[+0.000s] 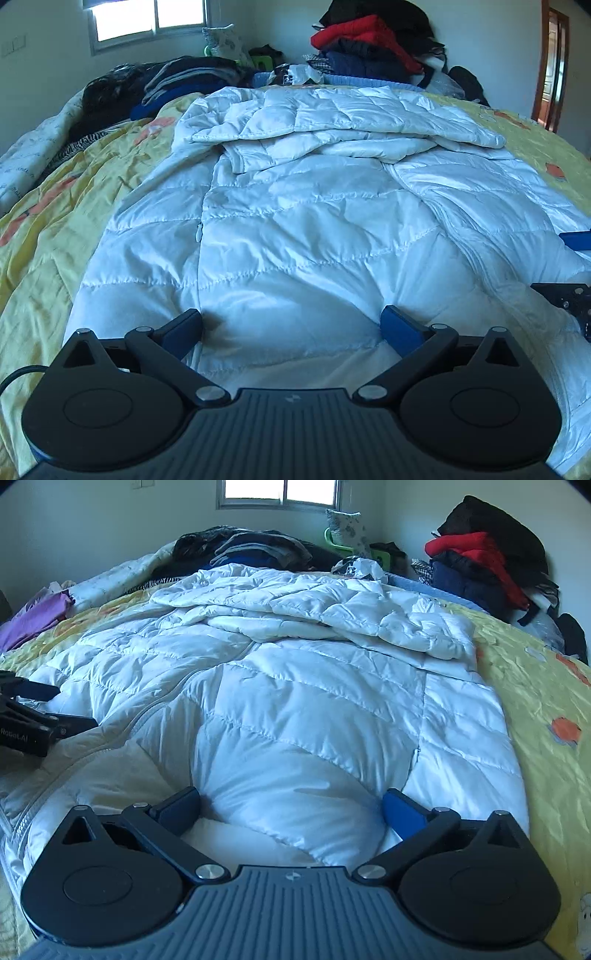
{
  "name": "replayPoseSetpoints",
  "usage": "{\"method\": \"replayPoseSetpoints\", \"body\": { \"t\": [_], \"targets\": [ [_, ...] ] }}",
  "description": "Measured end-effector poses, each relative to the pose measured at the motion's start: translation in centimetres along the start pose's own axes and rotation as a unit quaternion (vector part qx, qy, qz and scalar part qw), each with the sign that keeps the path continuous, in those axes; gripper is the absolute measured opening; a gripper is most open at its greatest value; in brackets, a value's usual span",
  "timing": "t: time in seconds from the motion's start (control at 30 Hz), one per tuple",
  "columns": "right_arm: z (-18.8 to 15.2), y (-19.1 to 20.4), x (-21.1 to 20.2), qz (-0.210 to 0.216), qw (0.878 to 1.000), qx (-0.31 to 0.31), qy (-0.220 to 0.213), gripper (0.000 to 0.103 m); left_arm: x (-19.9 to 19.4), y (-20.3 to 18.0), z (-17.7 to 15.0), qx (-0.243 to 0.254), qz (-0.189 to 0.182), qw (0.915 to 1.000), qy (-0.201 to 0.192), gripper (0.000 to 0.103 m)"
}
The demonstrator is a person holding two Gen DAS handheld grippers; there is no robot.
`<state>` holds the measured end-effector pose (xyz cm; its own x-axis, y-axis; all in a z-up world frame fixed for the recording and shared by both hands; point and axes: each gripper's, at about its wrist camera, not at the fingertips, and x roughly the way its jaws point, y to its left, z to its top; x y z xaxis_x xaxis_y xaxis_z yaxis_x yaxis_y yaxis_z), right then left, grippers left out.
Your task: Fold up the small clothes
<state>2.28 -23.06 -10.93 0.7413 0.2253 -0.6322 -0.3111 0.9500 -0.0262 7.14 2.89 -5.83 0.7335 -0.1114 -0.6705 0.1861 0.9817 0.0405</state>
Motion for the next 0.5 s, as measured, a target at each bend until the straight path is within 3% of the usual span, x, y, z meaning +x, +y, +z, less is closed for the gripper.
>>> {"method": "replayPoseSetpoints", "body": {
  "t": [0.1, 0.23, 0.37, 0.5],
  "targets": [
    [0.0, -0.1, -1.2, -0.015, 1.000, 0.016, -0.005, 0.099, -1.1, 0.3, 0.1, -0.012, 0.017, 0.9998, 0.006, 0.103],
    [-0.9, -1.3, -5.8, -0.021, 0.997, 0.049, -0.053, 0.102, -4.4, 2.8, -1.2, -0.057, 0.028, 0.9977, -0.024, 0.103],
    [-3.3, -5.0, -8.9, -0.022, 0.991, 0.127, -0.020, 0.102, -6.6, 7.4, -2.4, -0.117, 0.051, 0.9914, -0.026, 0.103],
    [-6.6, -9.0, -10.7, -0.028, 0.971, 0.236, 0.024, 0.100, -6.7, 12.2, -3.9, -0.206, 0.050, 0.9772, 0.013, 0.103]
  ]
}}
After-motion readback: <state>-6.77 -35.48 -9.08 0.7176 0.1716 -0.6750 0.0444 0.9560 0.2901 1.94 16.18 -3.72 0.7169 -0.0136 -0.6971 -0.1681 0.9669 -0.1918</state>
